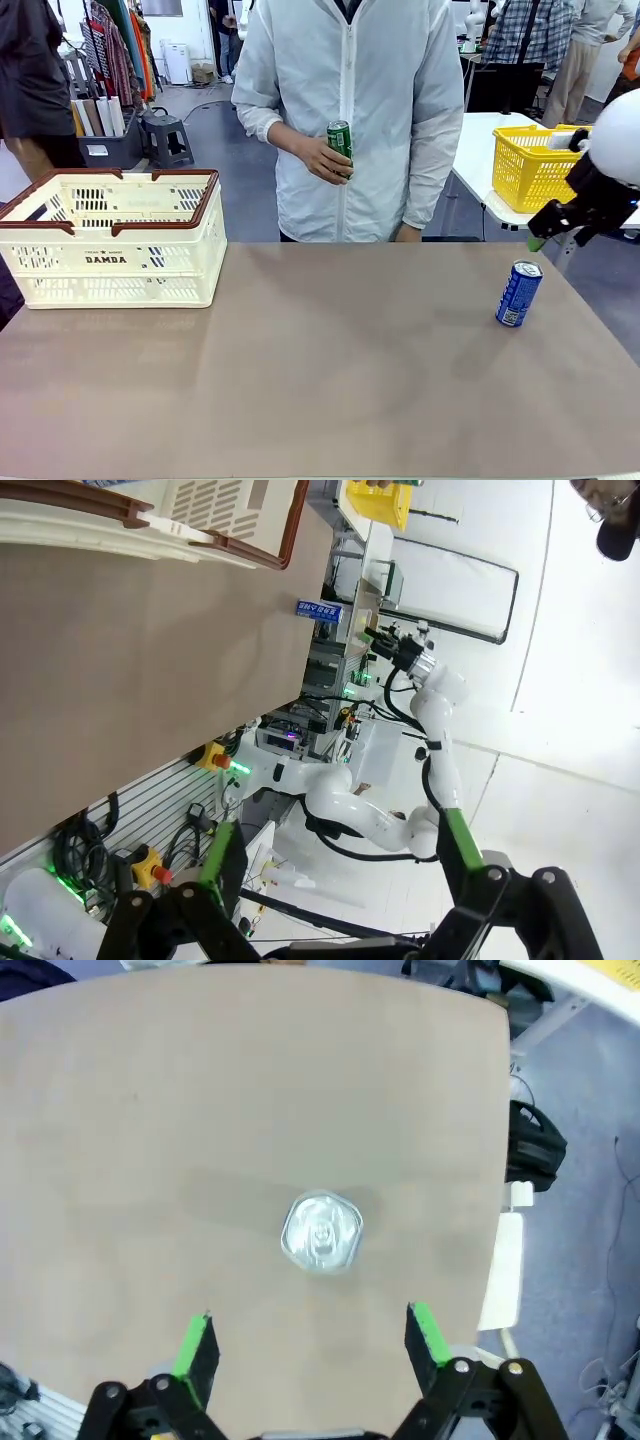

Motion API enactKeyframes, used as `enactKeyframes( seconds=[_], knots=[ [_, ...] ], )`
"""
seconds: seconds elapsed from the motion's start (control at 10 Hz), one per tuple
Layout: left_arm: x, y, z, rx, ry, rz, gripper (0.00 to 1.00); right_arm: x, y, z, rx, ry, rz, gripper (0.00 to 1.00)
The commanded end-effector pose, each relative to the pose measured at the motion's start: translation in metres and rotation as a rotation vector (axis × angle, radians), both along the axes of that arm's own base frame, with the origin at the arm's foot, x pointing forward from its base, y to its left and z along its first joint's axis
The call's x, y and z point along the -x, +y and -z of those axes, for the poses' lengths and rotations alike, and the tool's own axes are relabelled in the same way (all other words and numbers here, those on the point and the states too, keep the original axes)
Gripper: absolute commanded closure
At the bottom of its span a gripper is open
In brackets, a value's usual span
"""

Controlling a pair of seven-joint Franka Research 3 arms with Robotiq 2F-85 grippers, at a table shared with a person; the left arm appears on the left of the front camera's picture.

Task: Place the drinks into the Shopping basket.
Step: Pick up one drink and place it into the Shopping basket.

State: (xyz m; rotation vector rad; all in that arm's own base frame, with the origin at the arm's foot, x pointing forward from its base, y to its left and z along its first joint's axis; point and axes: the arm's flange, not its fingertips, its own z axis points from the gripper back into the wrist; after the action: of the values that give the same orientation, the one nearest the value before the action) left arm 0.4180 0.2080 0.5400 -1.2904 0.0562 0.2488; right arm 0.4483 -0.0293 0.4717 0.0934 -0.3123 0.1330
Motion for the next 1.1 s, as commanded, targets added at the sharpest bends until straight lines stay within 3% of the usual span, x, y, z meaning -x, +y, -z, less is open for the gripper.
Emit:
enactKeyframes(
  seconds=[0.0,0.3,0.8,1.0],
  knots=[
    [0.002,0.002,-0.002,-0.006,0.003,0.013,0.0,-0.034,0.005,0.012,-0.043,0.052,0.071,0.0],
    [0.002,0.002,-0.002,-0.006,0.003,0.013,0.0,-0.062,0.008,0.046,0.016,0.042,0.103,0.0],
    [0.002,0.002,-0.002,-0.006,0.003,0.013,0.0,-0.08,0.009,0.085,0.025,0.197,0.114,0.0],
    [0.002,0.002,-0.002,-0.006,0.003,0.013,0.0,-0.08,0.009,0.09,0.043,0.214,0.112,0.0]
  ],
)
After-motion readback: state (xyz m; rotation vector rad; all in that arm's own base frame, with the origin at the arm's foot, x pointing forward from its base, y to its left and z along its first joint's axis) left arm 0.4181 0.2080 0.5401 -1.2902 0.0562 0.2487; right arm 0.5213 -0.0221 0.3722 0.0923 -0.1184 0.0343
